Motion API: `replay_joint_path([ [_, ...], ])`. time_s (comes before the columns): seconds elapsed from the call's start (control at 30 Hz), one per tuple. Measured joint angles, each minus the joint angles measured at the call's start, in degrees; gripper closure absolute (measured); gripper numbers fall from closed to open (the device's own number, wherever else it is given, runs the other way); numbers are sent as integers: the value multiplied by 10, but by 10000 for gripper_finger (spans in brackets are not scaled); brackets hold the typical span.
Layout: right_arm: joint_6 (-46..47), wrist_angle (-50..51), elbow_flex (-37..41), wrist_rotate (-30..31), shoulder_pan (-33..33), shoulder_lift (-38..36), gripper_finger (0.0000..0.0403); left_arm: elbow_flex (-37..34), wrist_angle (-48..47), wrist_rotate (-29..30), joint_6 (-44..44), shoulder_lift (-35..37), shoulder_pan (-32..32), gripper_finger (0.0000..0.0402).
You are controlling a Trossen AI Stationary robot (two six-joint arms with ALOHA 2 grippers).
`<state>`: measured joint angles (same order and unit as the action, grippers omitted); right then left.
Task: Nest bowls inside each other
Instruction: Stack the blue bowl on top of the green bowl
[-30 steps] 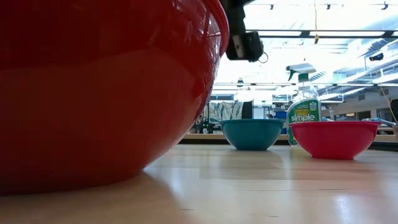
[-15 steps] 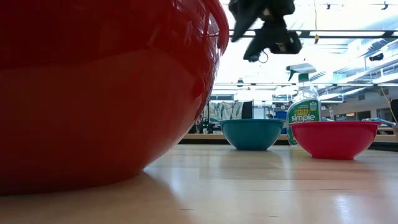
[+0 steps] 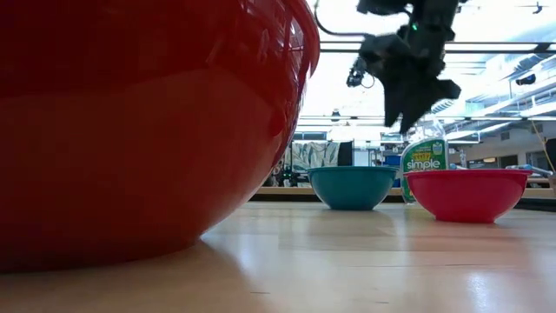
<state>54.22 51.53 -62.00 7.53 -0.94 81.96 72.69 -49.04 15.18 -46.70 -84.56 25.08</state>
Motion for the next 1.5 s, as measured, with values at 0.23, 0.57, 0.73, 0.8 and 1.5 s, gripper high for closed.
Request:
replay_joint_path([
  [0.23, 12, -105, 126, -30, -96, -69, 233, 0, 0, 4, 0, 18, -17, 221],
  [0.57, 21, -274, 222, -72, -173, -71, 184, -1, -1, 5, 11, 19, -42, 221],
  [0.73, 27, -301, 230, -72, -185, -24, 182, -1, -1, 6, 15, 19, -58, 221],
  [0.8, 25, -315, 230, -71, -185, -10, 195, -1, -1, 6, 15, 19, -62, 221],
  [1.5, 7, -409, 180, -107, -148, -26, 385, 2, -7, 4, 30, 69, -65, 221],
])
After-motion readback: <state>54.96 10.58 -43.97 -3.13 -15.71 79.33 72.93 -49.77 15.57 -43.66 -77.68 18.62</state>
